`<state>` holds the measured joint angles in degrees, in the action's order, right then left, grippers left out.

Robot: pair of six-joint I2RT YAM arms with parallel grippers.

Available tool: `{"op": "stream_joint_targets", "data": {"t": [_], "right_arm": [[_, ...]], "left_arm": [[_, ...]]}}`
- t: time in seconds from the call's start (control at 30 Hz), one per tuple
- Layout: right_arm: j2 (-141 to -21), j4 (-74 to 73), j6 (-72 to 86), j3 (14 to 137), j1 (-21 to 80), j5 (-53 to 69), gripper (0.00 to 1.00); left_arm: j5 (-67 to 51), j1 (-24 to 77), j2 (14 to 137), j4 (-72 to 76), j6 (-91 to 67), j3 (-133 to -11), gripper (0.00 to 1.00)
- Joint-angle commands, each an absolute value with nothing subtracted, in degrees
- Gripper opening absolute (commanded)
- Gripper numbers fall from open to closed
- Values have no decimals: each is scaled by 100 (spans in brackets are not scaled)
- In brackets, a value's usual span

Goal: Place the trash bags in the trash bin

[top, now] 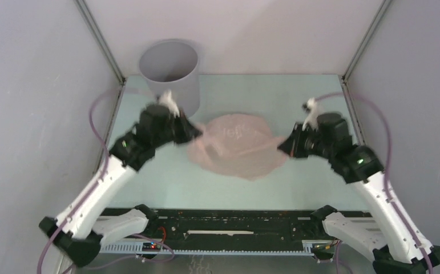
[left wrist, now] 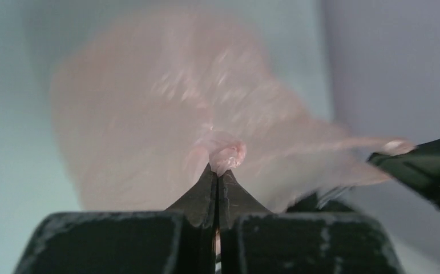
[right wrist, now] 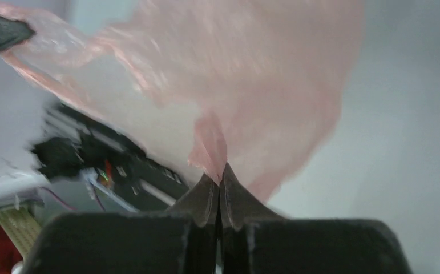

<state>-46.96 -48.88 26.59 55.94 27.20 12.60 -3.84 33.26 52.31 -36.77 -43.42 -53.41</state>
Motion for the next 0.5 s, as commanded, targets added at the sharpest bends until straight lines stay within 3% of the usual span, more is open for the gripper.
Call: {"op": "stream_joint_targets", "data": {"t": [0.0, 0.1, 0.17, 0.23, 0.4, 0.47], "right_arm": [[-5650, -5238, 1680, 8572, 2436, 936, 0], [-6296, -5867, 1407, 11054, 2422, 778, 0], [-6317, -5704, 1420, 11606, 2423, 817, 0], [-5904, -5086, 1457, 10988, 2417, 922, 0], [-4659, -4086, 1898, 7356, 2413, 825, 0], [-4557, -4344, 2283, 6280, 2393, 1006, 0]], "left_arm": [[-576, 3154, 6649, -4028, -3165, -9464, 0], [-859, 3160, 7505, -4241, -3051, -12297, 0], [-1159, 3191, 7684, -3867, -3165, -12727, 0], [-1265, 3292, 7403, -3237, -3228, -11813, 0], [-360, 3283, 6393, -2844, -3923, -7445, 0], [-1168, 3092, 6643, -3107, -4240, -6038, 0]]}}
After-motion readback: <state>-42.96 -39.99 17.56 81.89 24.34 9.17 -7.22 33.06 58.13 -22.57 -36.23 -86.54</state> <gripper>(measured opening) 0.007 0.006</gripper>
